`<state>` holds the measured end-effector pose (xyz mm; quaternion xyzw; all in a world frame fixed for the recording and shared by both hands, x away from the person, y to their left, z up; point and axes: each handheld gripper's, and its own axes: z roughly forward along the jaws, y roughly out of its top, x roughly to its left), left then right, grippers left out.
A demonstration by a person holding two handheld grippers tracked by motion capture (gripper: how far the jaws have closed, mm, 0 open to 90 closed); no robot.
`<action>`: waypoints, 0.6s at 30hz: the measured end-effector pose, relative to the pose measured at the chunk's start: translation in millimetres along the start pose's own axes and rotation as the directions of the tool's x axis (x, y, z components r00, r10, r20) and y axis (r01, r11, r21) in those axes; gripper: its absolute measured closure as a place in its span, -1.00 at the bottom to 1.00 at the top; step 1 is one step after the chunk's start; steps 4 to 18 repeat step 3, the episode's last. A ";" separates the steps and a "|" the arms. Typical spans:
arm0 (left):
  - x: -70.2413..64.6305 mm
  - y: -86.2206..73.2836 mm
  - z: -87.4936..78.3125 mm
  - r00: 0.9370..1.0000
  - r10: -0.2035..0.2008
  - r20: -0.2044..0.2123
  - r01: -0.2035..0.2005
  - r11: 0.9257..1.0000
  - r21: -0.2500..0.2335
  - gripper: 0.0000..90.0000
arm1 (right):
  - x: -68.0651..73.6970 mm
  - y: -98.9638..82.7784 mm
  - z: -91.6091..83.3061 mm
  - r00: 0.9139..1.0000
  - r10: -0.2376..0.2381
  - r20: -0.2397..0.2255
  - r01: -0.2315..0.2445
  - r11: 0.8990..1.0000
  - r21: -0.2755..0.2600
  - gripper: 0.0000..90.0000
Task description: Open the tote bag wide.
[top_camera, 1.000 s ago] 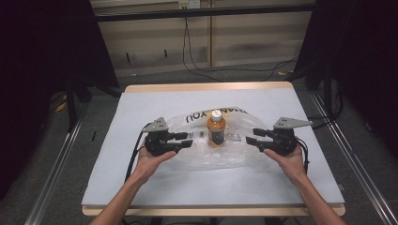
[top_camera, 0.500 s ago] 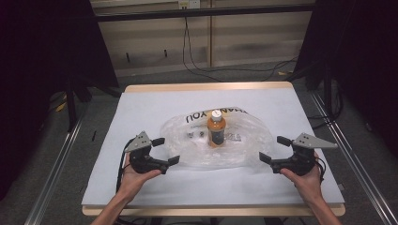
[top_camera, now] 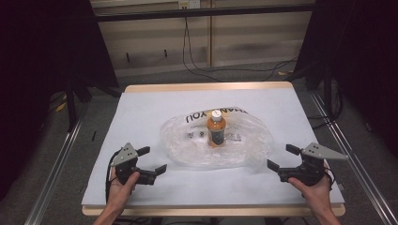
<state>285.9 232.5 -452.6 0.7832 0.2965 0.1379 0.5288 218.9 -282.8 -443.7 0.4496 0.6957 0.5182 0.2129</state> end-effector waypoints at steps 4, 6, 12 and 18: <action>0.5 0.8 1.8 1.000 0.007 0.003 -0.007 1.000 0.008 -0.94 | -2.3 0.5 1.1 1.000 -0.002 0.007 0.002 1.000 0.008 -0.97; 0.5 0.8 1.8 1.000 0.007 0.003 -0.007 1.000 0.008 -0.94 | -2.3 0.5 1.1 1.000 -0.002 0.007 0.002 1.000 0.008 -0.97; 0.5 0.8 1.8 1.000 0.007 0.003 -0.007 1.000 0.008 -0.94 | -2.3 0.5 1.1 1.000 -0.002 0.007 0.002 1.000 0.008 -0.97; 0.5 0.8 1.8 1.000 0.007 0.003 -0.007 1.000 0.008 -0.94 | -2.3 0.5 1.1 1.000 -0.002 0.007 0.002 1.000 0.008 -0.97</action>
